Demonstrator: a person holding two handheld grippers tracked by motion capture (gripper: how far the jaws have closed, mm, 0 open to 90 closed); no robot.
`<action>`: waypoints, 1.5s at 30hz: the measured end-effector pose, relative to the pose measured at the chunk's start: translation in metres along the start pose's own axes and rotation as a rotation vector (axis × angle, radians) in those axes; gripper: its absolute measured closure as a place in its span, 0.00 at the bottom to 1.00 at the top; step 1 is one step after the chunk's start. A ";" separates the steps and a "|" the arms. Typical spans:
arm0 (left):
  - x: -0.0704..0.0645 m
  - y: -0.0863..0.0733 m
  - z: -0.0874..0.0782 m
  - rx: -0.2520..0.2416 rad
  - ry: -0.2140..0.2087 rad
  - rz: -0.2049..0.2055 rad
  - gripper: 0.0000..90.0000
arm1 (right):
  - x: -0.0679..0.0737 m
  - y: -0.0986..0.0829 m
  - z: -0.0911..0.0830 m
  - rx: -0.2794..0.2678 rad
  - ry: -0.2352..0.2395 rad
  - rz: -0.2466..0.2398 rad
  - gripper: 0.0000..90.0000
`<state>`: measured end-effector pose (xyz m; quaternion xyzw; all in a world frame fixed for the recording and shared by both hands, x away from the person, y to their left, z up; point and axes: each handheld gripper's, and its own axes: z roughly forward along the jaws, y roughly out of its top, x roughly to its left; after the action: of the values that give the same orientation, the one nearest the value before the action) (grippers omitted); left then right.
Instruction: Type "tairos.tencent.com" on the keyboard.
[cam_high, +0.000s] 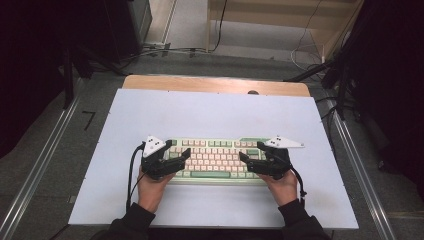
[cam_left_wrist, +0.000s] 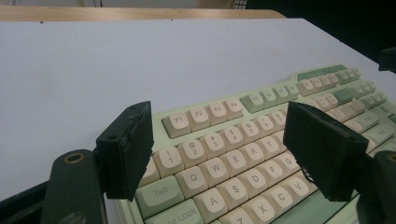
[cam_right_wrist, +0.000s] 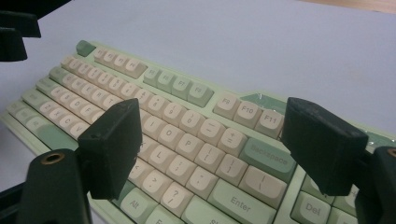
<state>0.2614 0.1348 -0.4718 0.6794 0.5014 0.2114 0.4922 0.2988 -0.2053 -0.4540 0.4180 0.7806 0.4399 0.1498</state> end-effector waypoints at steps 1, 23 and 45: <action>0.000 0.000 0.000 0.000 0.003 0.001 0.28 | -0.001 0.000 -0.001 0.001 -0.002 0.001 0.21; 0.007 -0.005 -0.025 -0.010 0.071 0.013 0.25 | -0.010 -0.009 -0.017 0.000 -0.031 0.002 0.21; 0.025 -0.011 -0.050 -0.007 0.121 -0.010 0.21 | -0.024 -0.017 -0.037 -0.015 -0.059 0.021 0.21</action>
<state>0.2269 0.1796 -0.4655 0.6612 0.5327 0.2513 0.4646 0.2819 -0.2489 -0.4503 0.4378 0.7682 0.4348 0.1710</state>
